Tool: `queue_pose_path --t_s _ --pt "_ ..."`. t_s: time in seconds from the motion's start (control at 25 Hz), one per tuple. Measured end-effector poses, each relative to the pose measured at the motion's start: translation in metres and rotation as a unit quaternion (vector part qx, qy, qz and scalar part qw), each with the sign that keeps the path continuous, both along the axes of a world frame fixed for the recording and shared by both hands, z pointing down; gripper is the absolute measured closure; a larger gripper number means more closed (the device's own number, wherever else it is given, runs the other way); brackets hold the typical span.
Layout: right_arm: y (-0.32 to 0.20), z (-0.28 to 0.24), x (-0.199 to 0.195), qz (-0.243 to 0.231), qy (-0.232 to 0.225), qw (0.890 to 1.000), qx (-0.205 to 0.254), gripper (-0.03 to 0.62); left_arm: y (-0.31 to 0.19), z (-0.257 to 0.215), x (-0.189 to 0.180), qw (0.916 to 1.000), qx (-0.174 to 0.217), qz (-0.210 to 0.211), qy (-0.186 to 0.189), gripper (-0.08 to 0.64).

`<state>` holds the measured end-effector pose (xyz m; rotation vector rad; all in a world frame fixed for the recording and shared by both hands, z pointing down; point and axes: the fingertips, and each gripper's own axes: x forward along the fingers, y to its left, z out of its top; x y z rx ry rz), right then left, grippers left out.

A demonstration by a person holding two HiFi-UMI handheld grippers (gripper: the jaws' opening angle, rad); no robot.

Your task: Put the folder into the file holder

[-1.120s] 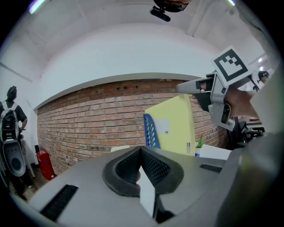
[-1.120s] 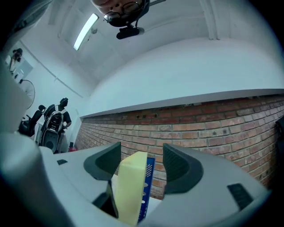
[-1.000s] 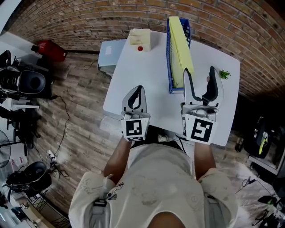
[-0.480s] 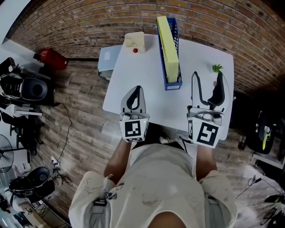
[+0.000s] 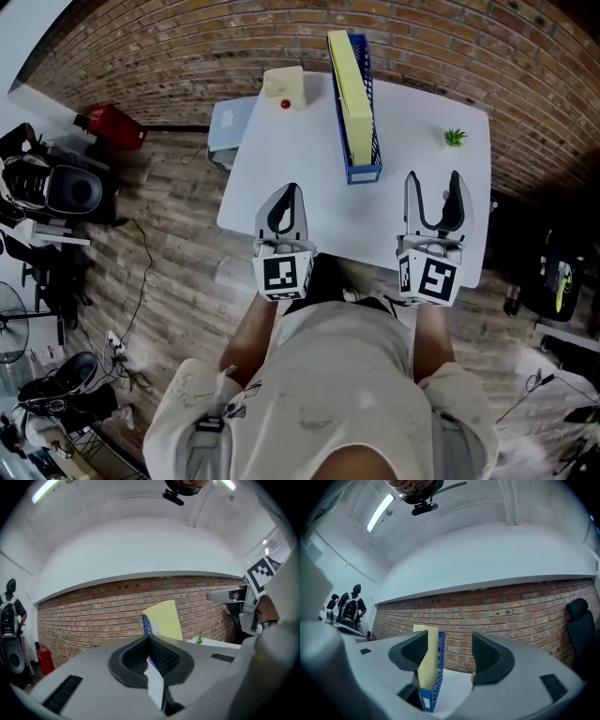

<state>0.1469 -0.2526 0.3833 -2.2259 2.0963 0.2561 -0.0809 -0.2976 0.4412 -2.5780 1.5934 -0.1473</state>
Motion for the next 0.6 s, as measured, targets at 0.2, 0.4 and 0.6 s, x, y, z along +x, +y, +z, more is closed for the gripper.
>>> queue_pose_path --t_s 0.2,0.4,0.6 --pt "0.009 0.04 -0.001 -0.014 -0.03 0.999 -0.033 0.295 0.005 0.013 -0.003 0.9999 -0.014 -0.006 0.005 0.552" --pt "0.013 0.061 -0.001 -0.003 -0.03 0.997 -0.07 0.295 0.008 0.016 -0.004 0.9998 -0.01 -0.001 0.014 0.552" --pt "0.015 0.061 -0.006 -0.005 -0.023 0.997 -0.075 0.295 0.007 0.013 -0.011 0.9998 -0.008 -0.008 0.019 0.552"
